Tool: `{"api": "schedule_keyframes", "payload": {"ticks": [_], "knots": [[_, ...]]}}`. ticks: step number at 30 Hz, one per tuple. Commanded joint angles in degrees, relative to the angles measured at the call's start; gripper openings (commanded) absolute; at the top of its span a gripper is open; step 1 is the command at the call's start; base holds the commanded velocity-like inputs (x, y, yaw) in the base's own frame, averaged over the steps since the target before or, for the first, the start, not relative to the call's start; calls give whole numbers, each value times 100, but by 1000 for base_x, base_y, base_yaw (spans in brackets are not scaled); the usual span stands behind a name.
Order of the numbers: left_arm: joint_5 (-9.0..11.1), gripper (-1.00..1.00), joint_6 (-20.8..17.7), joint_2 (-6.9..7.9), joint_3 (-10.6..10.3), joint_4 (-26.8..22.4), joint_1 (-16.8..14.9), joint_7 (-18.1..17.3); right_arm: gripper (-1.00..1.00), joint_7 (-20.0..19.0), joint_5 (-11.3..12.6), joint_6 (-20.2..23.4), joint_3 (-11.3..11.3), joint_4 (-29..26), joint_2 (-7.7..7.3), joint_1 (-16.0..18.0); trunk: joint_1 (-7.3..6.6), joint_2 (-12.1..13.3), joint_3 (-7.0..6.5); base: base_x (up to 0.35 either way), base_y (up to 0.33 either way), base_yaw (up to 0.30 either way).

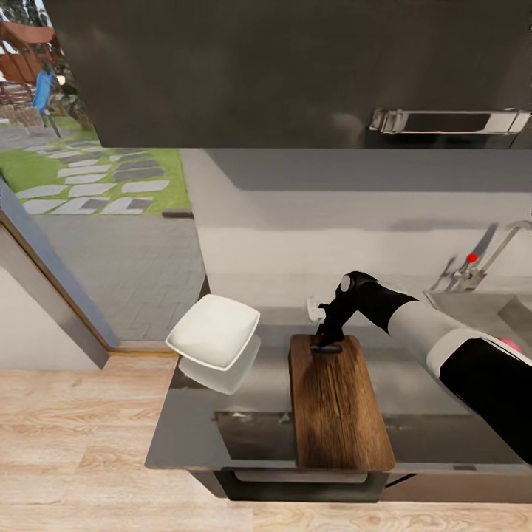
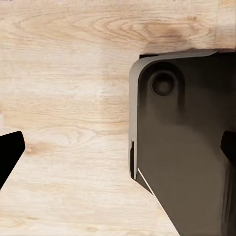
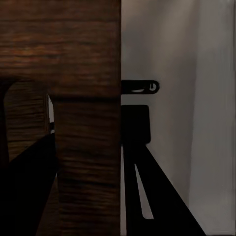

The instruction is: In the kitchen, take the Vidalia onion out of the sink, dice it on the chopping board with the paring knife, put the diced onion into the bowl on the countertop, then place both the paring knife and the chopping board into the sink.

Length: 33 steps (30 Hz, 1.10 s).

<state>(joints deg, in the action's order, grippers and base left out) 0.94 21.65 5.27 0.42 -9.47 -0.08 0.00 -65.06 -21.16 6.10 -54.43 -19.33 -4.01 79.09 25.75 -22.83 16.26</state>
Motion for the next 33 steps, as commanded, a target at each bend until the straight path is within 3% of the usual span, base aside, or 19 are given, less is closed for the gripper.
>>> {"api": "schedule_keyframes", "payload": {"ticks": [1, 33], "knots": [[10, 100, 14, 0, 2, -2, -1, 0, -100, -24, -11, 61, 3, -18, -4, 1, 3, -9, 0, 0, 0, 0], [8, 100, 14, 0, -1, -2, -1, 0, -100, -32, -11, 168, 34, -19, -59, 2, 3, -9, -289, 0, 0, 0]]}}
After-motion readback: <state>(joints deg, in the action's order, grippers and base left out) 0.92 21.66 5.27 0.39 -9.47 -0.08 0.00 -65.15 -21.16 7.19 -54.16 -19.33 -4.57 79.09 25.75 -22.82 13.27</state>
